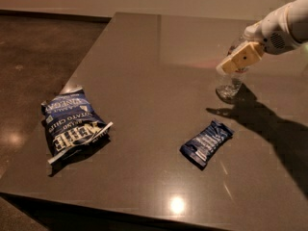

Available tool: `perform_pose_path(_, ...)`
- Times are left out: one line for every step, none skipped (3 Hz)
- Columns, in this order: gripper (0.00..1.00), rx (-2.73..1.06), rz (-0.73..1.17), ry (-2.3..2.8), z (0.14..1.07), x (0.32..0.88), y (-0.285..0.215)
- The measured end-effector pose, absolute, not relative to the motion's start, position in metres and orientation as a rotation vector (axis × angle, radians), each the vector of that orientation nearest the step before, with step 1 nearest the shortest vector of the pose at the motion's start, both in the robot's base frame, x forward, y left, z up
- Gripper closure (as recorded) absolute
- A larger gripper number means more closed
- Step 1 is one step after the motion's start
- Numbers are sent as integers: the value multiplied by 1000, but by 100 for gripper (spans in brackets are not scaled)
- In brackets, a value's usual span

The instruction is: Knock water bottle over

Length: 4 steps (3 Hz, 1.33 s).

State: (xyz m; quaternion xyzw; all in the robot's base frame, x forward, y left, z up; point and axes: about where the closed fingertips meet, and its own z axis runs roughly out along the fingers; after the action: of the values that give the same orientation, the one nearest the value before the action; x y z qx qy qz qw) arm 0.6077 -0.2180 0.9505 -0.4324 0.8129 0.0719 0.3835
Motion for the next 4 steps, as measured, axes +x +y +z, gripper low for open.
perform_pose_path(38, -1093, 197, 2064, 948, 612, -218)
perform_pose_path(62, -1095, 210, 2055, 948, 615, -216)
perform_pose_path(85, -1144, 169, 2073, 964, 617, -211)
perform_pose_path(100, -1263, 87, 2124, 981, 616, -198)
